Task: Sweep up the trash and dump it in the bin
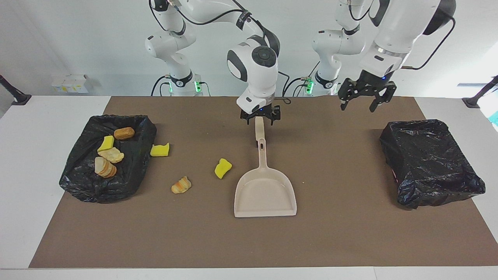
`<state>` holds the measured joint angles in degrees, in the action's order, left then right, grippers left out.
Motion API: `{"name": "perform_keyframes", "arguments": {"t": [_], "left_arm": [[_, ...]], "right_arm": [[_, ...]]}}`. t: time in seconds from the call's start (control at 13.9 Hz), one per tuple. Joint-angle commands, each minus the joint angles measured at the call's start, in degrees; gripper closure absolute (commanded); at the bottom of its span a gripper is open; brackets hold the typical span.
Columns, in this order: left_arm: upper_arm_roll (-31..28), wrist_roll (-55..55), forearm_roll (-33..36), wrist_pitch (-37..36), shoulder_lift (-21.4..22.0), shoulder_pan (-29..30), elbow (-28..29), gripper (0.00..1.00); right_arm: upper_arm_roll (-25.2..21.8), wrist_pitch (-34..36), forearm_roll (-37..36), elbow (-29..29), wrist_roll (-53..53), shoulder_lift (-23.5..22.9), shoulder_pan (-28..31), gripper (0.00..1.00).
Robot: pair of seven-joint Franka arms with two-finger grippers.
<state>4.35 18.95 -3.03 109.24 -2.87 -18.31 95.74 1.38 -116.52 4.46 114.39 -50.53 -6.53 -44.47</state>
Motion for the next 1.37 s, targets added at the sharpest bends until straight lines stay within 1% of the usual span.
{"name": "perform_keyframes", "arguments": {"t": [0.0, 0.14, 0.29, 0.43, 0.58, 0.72, 0.79, 0.86, 0.94, 1.01, 1.15, 1.22, 1.3], "left_arm": [[-0.8, 4.4, 0.4, 4.5, -4.6, -3.9, -0.5, 0.00], [-0.8, 7.7, 0.0, 7.6, -7.2, -7.0, -0.4, 0.00], [-0.9, 12.6, 0.1, 12.3, -12.6, -10.8, -0.6, 0.00], [-0.8, 16.0, 0.1, 17.6, -15.9, -12.0, -0.1, 0.00], [-0.8, 15.9, 0.0, 19.2, -16.5, -13.2, 1.4, 0.00], [-0.7, 16.0, 0.0, 19.5, -17.5, -13.8, 2.1, 0.00], [-0.8, 16.0, 0.0, 18.7, -17.8, -15.1, 2.6, 0.00], [-0.9, 16.1, 0.6, 19.5, -18.7, -16.7, 4.2, 0.00], [-0.9, 16.1, 0.8, 18.6, -19.2, -17.5, 4.3, 0.00], [-1.0, 16.1, 1.1, 17.3, -19.2, -17.7, 4.2, 0.00], [-0.9, 16.1, 1.4, 16.6, -19.1, -17.6, 3.9, 0.00], [-0.8, 16.1, 1.1, 16.5, -19.1, -17.6, 3.7, 0.15], [-0.8, 16.3, 0.6, 16.0, -19.0, -17.5, 3.7, 0.46]], "right_arm": [[-0.1, -6.1, 2.1, 10.7, -3.3, 6.7, -2.4, 0.00], [-0.1, -6.5, 2.4, 13.4, -3.3, 7.9, -3.5, 0.00], [-0.1, -7.1, 3.9, 14.6, -3.7, 8.0, -4.9, 0.04], [-0.1, -10.6, 4.8, 16.9, -5.0, 7.9, -6.1, 0.05], [-0.1, -13.2, 5.0, 18.2, -6.5, 7.3, -7.2, 0.05], [-0.1, -13.2, 5.0, 18.8, -6.4, 7.3, -7.1, 0.11], [-0.1, -13.2, 5.0, 18.8, -6.4, 7.3, -7.1, 0.17], [-0.1, -13.2, 5.0, 18.8, -6.5, 7.3, -7.1, 0.24], [-0.1, -13.2, 5.0, 18.8, -6.5, 7.2, -7.1, 0.31], [-0.1, -13.2, 5.0, 18.9, -6.3, 7.2, -7.1, 0.36], [0.0, -13.1, 5.0, 18.8, -6.3, 7.2, -7.1, 0.58], [-0.1, -13.1, 5.0, 18.8, -5.6, 7.1, -7.1, 0.71], [-0.1, -13.1, 5.0, 18.7, -5.6, 7.1, -7.1, 0.86]]}}
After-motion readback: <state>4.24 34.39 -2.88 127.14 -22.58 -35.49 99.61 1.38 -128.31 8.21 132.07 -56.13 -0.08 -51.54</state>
